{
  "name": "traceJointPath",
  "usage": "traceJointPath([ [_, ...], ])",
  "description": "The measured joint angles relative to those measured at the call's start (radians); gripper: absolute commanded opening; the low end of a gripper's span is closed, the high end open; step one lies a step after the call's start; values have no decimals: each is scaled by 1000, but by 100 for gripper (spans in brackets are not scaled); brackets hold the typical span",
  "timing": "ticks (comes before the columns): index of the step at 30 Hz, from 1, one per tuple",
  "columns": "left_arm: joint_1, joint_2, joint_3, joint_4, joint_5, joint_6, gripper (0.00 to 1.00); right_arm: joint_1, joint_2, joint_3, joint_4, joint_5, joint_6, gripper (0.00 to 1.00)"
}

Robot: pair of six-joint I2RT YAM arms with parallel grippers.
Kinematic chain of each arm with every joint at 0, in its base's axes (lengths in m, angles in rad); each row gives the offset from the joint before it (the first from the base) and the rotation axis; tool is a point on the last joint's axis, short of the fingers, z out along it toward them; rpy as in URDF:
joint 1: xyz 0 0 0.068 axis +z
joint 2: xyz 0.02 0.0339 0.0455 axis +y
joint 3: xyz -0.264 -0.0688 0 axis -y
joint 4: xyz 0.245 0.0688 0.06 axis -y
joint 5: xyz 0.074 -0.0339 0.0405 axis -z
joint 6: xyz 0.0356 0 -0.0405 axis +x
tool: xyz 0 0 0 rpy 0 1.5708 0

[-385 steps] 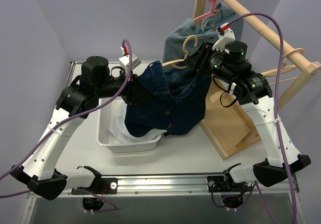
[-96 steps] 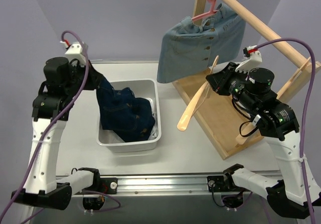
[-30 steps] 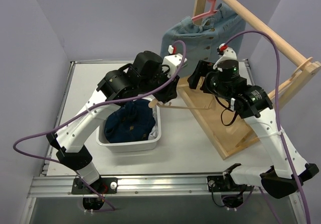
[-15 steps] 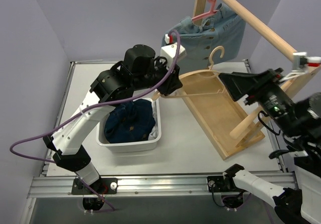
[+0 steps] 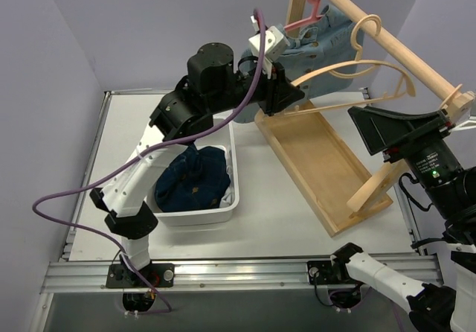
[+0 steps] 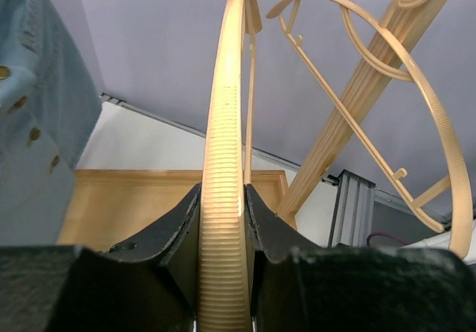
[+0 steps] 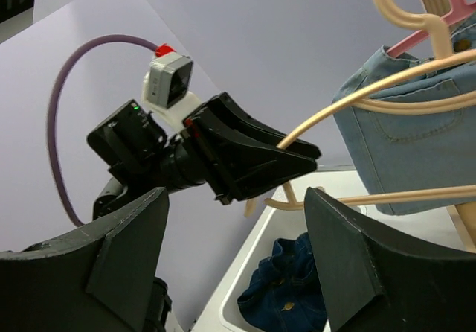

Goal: Remove the skirt from the hanger

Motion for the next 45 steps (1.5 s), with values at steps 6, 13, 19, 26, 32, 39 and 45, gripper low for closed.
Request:
traceJointPath([
  [6,-2,117,33,58,79,-49,2,0,-25,-9,0,30,-1,69],
  [13,-2,167,34,142,160,-87,2,0,-32,10,-25,58,-4,69],
  [19,-3,211,35,172,201,-98,13,0,-49,25,-60,97,-4,69],
  [26,-3,192,-29,144,174,-3,94,0,-57,-2,-58,108,-3,69],
  [32,32,40,-236,117,68,134,94,0,-30,-51,-58,100,-1,70],
  [39,374,-52,-253,194,99,150,94,0,-13,-89,-44,98,5,70],
  [45,572,18,-181,275,201,79,94,0,-5,-92,-35,105,4,70],
])
